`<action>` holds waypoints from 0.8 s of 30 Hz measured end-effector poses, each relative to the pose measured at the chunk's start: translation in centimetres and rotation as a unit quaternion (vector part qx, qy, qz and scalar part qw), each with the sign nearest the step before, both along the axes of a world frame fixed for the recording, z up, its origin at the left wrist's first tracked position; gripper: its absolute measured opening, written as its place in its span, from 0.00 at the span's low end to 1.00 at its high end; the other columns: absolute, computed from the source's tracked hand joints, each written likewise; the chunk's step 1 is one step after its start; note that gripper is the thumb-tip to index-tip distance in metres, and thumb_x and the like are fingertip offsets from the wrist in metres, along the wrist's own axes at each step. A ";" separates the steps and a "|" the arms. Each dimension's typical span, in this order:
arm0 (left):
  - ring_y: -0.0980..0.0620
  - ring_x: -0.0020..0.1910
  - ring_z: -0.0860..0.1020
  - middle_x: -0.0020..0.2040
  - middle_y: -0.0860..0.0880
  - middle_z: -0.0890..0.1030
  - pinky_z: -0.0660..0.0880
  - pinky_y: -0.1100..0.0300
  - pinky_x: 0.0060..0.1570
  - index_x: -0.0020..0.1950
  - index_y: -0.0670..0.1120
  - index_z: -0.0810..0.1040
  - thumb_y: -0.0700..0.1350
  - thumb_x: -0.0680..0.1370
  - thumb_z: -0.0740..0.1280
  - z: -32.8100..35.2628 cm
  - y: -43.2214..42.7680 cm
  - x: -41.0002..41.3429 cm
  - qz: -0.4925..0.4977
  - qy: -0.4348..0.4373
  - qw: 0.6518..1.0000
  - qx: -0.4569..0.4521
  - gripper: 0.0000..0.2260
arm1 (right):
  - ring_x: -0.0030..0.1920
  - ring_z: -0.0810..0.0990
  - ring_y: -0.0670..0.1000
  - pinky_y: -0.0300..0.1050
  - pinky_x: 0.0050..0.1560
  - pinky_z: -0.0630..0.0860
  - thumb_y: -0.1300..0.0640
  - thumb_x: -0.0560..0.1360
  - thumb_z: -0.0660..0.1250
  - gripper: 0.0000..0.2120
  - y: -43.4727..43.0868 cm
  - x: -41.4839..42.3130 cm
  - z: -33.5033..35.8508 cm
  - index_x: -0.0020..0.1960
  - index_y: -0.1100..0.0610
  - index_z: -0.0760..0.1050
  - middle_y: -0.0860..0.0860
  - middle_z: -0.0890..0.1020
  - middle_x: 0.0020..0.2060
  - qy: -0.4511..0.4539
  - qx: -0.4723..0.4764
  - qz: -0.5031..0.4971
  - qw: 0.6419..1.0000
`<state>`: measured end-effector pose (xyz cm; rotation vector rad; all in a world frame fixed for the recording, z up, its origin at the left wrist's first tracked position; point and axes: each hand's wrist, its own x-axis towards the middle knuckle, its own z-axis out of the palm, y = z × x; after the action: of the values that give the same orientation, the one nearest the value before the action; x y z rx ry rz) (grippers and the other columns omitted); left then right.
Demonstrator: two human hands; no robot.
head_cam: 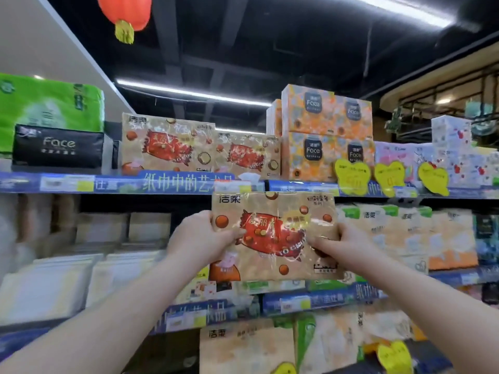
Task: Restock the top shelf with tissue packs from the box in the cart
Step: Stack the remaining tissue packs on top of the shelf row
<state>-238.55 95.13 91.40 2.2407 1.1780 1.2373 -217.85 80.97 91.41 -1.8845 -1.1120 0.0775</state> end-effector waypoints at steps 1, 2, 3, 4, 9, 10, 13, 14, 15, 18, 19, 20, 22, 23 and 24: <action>0.51 0.45 0.78 0.44 0.54 0.80 0.75 0.57 0.44 0.47 0.52 0.78 0.65 0.66 0.70 1.2 0.7 0.1 0.007 0.001 1.000 0.016 0.19 | 0.39 0.80 0.48 0.42 0.33 0.73 0.46 0.70 0.72 0.15 0.7 0.1 1.1 0.50 0.54 0.74 0.50 0.82 0.41 -0.004 0.015 0.002 1.000; 0.51 0.46 0.78 0.44 0.53 0.81 0.76 0.57 0.44 0.47 0.51 0.78 0.65 0.67 0.70 2.2 1.2 0.2 0.010 -0.002 1.000 0.030 0.20 | 0.39 0.79 0.49 0.42 0.34 0.74 0.46 0.70 0.72 0.15 1.4 0.3 2.2 0.49 0.54 0.74 0.49 0.81 0.41 -0.016 0.028 -0.002 0.999; 0.51 0.46 0.79 0.44 0.53 0.81 0.76 0.57 0.45 0.48 0.51 0.79 0.65 0.67 0.70 3.1 1.7 0.3 0.010 -0.007 0.999 0.040 0.20 | 0.41 0.80 0.50 0.45 0.38 0.76 0.44 0.70 0.72 0.15 1.9 0.5 3.3 0.48 0.53 0.75 0.49 0.81 0.40 -0.032 0.035 -0.007 0.999; 0.51 0.46 0.79 0.44 0.53 0.81 0.77 0.56 0.46 0.48 0.50 0.78 0.66 0.67 0.69 4.0 2.2 0.5 0.007 -0.013 0.999 0.049 0.21 | 0.42 0.80 0.51 0.47 0.42 0.77 0.43 0.69 0.72 0.15 2.5 0.7 4.3 0.45 0.52 0.75 0.49 0.81 0.40 -0.045 0.041 -0.012 0.998; 0.47 0.48 0.78 0.48 0.49 0.80 0.77 0.53 0.48 0.53 0.45 0.77 0.69 0.64 0.69 9.0 4.6 1.7 0.026 -0.042 0.994 0.096 0.30 | 0.40 0.77 0.52 0.44 0.36 0.71 0.43 0.69 0.72 0.15 5.2 1.9 9.2 0.38 0.52 0.72 0.49 0.79 0.36 -0.079 0.092 -0.002 0.993; 0.48 0.48 0.78 0.49 0.49 0.80 0.76 0.55 0.47 0.54 0.45 0.76 0.68 0.65 0.69 9.9 4.9 2.0 0.035 -0.047 0.993 0.105 0.30 | 0.41 0.77 0.52 0.44 0.37 0.73 0.42 0.69 0.72 0.15 5.9 2.4 10.1 0.38 0.51 0.72 0.49 0.79 0.37 -0.080 0.106 0.005 0.991; 0.48 0.49 0.77 0.50 0.49 0.80 0.75 0.55 0.47 0.57 0.45 0.76 0.64 0.68 0.70 12.2 5.7 3.1 0.050 -0.074 0.988 0.123 0.27 | 0.47 0.81 0.53 0.51 0.52 0.78 0.43 0.68 0.73 0.13 8.2 3.9 12.4 0.40 0.49 0.73 0.50 0.82 0.45 -0.072 0.140 0.035 0.987; 0.48 0.50 0.78 0.51 0.49 0.80 0.77 0.53 0.49 0.58 0.46 0.76 0.63 0.68 0.70 12.9 6.1 3.5 0.046 -0.085 0.987 0.129 0.26 | 0.49 0.81 0.53 0.53 0.55 0.78 0.43 0.68 0.73 0.13 9.1 4.5 13.0 0.41 0.48 0.73 0.50 0.82 0.47 -0.075 0.149 0.043 0.985; 0.48 0.51 0.78 0.51 0.50 0.81 0.77 0.51 0.51 0.58 0.47 0.76 0.62 0.69 0.71 13.5 6.5 3.9 0.044 -0.097 0.985 0.136 0.25 | 0.50 0.81 0.53 0.54 0.55 0.78 0.43 0.68 0.73 0.12 9.9 5.0 13.7 0.43 0.48 0.74 0.50 0.83 0.48 -0.077 0.160 0.053 0.983; 0.48 0.54 0.78 0.54 0.50 0.80 0.76 0.53 0.51 0.60 0.47 0.75 0.59 0.70 0.72 15.2 7.9 5.2 0.052 -0.134 0.979 0.147 0.25 | 0.51 0.81 0.52 0.54 0.55 0.78 0.46 0.68 0.75 0.15 12.7 6.4 15.2 0.49 0.50 0.75 0.49 0.82 0.48 -0.066 0.196 0.084 0.975; 0.48 0.55 0.77 0.55 0.49 0.80 0.75 0.55 0.50 0.61 0.47 0.74 0.57 0.70 0.72 15.7 8.3 5.7 0.058 -0.143 0.977 0.150 0.25 | 0.51 0.81 0.52 0.54 0.55 0.78 0.46 0.68 0.75 0.16 13.5 6.8 15.6 0.50 0.50 0.75 0.49 0.81 0.47 -0.065 0.205 0.086 0.973; 0.48 0.55 0.77 0.55 0.50 0.79 0.73 0.56 0.49 0.62 0.47 0.73 0.57 0.70 0.72 16.1 8.7 6.1 0.063 -0.153 0.974 0.153 0.24 | 0.51 0.80 0.52 0.55 0.55 0.78 0.46 0.67 0.75 0.17 14.4 7.2 16.0 0.50 0.51 0.75 0.49 0.81 0.47 -0.067 0.211 0.086 0.971; 0.49 0.55 0.77 0.56 0.49 0.79 0.74 0.56 0.50 0.62 0.47 0.73 0.55 0.70 0.73 16.6 9.6 7.1 0.062 -0.174 0.971 0.154 0.24 | 0.51 0.79 0.52 0.55 0.55 0.78 0.45 0.67 0.75 0.19 15.8 8.0 16.7 0.52 0.52 0.75 0.49 0.80 0.48 -0.072 0.214 0.084 0.971; 0.49 0.55 0.77 0.56 0.49 0.79 0.74 0.56 0.49 0.62 0.46 0.72 0.54 0.70 0.73 16.6 10.0 7.5 0.059 -0.182 0.969 0.155 0.24 | 0.51 0.79 0.52 0.54 0.54 0.78 0.45 0.67 0.75 0.21 16.4 8.4 16.8 0.53 0.53 0.75 0.49 0.80 0.48 -0.075 0.215 0.083 0.970; 0.50 0.54 0.77 0.55 0.50 0.79 0.74 0.58 0.46 0.63 0.46 0.72 0.53 0.70 0.74 16.6 10.4 7.8 0.057 -0.185 0.969 0.156 0.25 | 0.52 0.79 0.52 0.54 0.54 0.78 0.45 0.66 0.76 0.22 17.0 8.8 16.9 0.55 0.54 0.75 0.49 0.80 0.49 -0.075 0.213 0.083 0.971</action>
<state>-230.74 105.55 108.04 2.0327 1.0350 1.9048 -209.08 98.00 108.34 -1.4309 -1.2735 -0.1991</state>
